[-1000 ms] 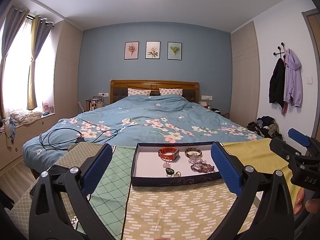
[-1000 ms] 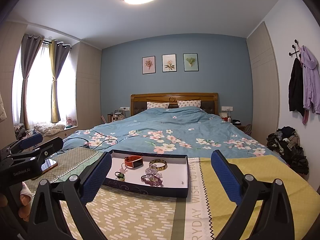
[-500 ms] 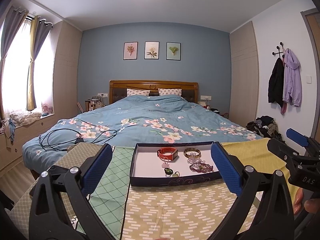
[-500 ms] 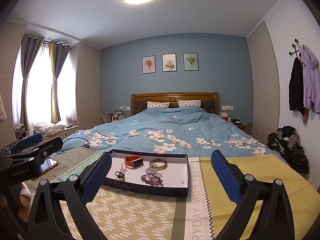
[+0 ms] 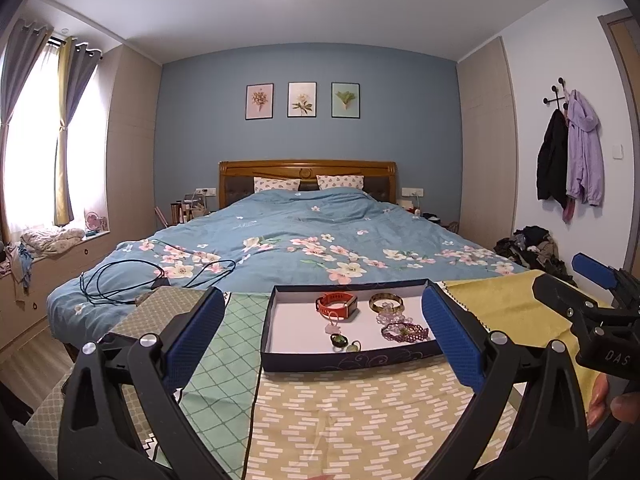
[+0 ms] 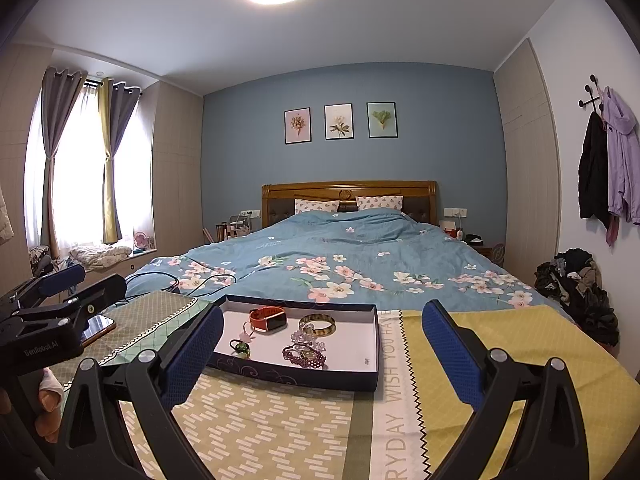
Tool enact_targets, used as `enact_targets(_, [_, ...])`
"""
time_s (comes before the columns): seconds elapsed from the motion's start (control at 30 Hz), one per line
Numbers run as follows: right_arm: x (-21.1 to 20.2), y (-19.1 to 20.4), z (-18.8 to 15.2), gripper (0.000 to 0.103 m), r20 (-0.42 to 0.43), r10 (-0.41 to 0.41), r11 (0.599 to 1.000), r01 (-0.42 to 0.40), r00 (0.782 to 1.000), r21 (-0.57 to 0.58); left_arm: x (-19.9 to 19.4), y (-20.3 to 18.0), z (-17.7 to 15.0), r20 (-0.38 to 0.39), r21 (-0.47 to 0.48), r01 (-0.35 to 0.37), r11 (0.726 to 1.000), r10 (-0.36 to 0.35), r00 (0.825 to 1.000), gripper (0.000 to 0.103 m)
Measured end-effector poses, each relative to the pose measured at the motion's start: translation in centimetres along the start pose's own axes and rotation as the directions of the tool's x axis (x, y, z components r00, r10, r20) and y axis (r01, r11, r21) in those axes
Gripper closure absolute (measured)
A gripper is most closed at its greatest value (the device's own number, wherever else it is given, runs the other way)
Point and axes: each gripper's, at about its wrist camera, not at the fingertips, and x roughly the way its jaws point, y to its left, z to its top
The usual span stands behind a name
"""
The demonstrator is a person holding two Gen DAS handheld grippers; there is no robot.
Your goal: Organize jewelry
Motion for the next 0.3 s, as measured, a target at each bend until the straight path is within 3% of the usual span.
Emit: enact_targets(0.3, [1.6, -1.6, -0.4, 0.007, -0.085, -0.025, 1.0, 0.024, 0.996, -0.014, 1.9, 1.4, -0.6, -0.081, -0.025, -0.013, 1.0, 0.011, 0.997, 0.006])
